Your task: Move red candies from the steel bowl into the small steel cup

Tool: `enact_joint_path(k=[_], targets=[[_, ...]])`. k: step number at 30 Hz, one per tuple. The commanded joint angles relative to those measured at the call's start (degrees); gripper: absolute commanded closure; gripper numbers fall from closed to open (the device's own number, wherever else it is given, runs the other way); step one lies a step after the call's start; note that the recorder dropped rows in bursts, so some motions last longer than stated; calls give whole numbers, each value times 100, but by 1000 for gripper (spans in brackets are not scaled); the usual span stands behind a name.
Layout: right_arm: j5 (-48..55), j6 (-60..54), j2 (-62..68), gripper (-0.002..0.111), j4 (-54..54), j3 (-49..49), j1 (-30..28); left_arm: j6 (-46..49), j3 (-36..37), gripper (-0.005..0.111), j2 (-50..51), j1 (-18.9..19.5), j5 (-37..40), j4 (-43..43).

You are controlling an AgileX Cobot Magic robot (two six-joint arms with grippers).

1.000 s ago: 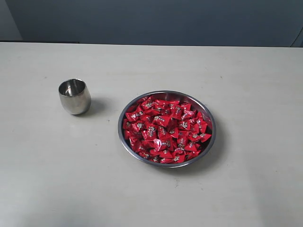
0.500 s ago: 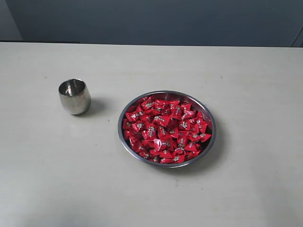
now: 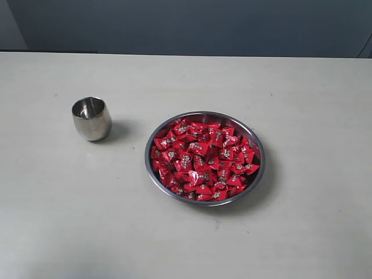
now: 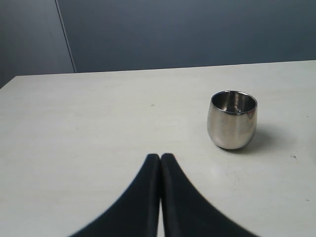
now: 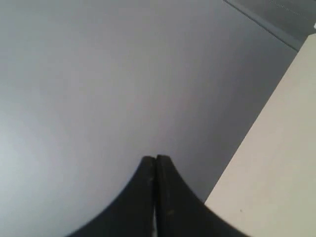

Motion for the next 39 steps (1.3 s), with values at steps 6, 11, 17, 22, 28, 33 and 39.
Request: enact_joint_path(k=[6,11,17,22,28,33,39], targets=[[-916,323,-21,109,7,28,-17,-13,22,106,-26,3,-9,-13],[-1627,401,-21,109,-1502,-128,-17,-13,22,106,-26,3,-9,-13],[-1493,1019,108,109,-3155,-1256,-17,-13,22,106,-26,3,-9,-13],[1185,1116,1784,109,-6404,-3357,-17,-13,22,106,-26,3,-9,-13],[3006,-1998,3546,109,-4996,-4816,618,-13,22,106,-26,3,-9,-13],[3395,-3398,4875,109,-4452,-5226,1022,-13,22,106,-26,3,-9,-13],[3661,-3964,6795,109,-4413,-5763,1022,-13,22,106,-26,3,-9,-13]])
